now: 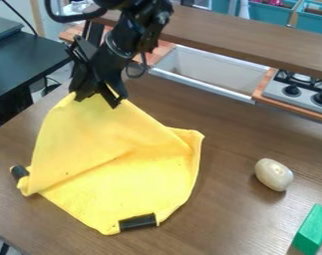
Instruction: Unfold the cloth from bottom right to top left
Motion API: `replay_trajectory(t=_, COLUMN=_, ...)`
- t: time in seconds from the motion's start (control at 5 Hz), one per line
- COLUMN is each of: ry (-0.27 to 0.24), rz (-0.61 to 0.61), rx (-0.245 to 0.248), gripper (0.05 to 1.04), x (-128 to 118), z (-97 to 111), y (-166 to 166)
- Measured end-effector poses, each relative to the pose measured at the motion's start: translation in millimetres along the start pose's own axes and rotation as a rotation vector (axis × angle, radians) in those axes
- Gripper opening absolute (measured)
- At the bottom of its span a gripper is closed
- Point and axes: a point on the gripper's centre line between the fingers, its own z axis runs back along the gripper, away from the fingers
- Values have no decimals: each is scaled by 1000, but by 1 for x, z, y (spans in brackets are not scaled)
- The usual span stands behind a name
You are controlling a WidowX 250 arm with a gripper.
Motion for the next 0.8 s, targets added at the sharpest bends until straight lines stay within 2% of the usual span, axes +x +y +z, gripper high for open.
replay_trajectory(t=0.2, ry=36, rz=-31, rx=37, gripper=69, x=6, z=-3, y=4)
replay_trajectory(t=0.6, ry=34, rz=-73, rx=93, gripper=69, x=19, z=-1, y=14)
replay_trajectory(t=0.8, ry=14, rz=-66, rx=115, gripper=69, x=29, z=4, y=21)
